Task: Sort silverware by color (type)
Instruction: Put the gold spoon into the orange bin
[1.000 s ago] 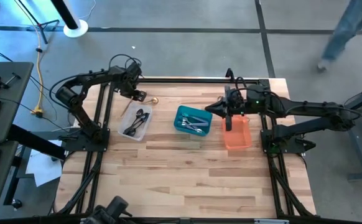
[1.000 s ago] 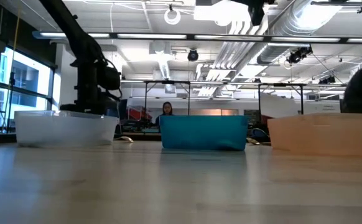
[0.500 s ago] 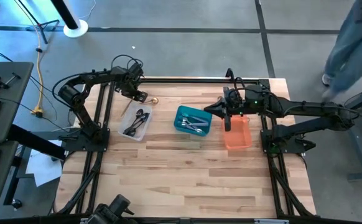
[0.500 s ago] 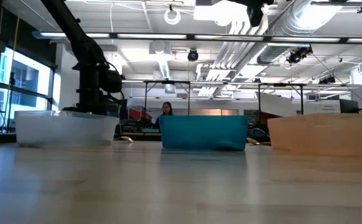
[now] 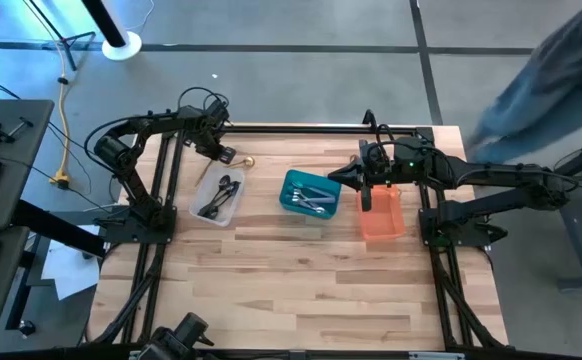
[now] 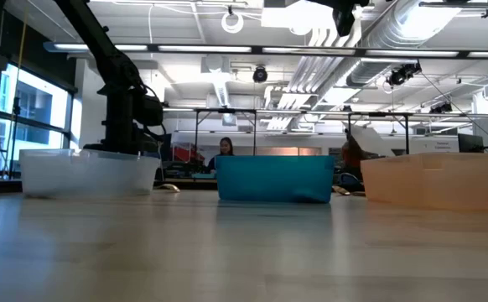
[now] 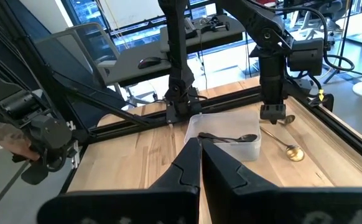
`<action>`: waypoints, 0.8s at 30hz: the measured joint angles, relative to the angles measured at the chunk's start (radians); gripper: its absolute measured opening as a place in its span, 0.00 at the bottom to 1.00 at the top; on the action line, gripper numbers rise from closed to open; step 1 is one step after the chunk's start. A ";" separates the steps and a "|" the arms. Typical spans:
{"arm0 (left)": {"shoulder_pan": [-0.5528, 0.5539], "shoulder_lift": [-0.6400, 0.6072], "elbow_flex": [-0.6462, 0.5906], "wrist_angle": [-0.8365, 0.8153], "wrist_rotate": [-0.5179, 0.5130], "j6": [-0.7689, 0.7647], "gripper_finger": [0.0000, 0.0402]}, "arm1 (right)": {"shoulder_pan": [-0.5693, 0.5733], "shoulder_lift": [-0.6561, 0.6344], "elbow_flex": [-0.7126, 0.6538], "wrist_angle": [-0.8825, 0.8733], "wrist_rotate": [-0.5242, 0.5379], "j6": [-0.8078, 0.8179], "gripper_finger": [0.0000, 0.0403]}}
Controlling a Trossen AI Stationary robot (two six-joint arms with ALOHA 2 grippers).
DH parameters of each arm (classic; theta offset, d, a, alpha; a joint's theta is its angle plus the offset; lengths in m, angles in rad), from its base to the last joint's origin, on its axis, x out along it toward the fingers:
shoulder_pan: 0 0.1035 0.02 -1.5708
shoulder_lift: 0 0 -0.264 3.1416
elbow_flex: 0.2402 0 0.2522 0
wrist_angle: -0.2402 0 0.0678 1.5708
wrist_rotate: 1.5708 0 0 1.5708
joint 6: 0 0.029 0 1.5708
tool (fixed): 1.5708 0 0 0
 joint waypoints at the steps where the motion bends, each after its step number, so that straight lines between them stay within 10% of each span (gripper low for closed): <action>1: 0.000 0.000 0.000 -0.002 -0.006 0.007 0.15 | 0.000 0.000 0.000 0.000 0.000 0.000 0.00; 5: 0.000 0.000 0.000 -0.004 -0.014 0.038 0.02 | 0.000 0.000 0.000 0.000 0.000 0.002 0.00; 24: -0.002 -0.044 -0.008 -0.009 0.005 0.079 0.00 | 0.000 0.000 0.000 0.000 0.000 -0.001 0.00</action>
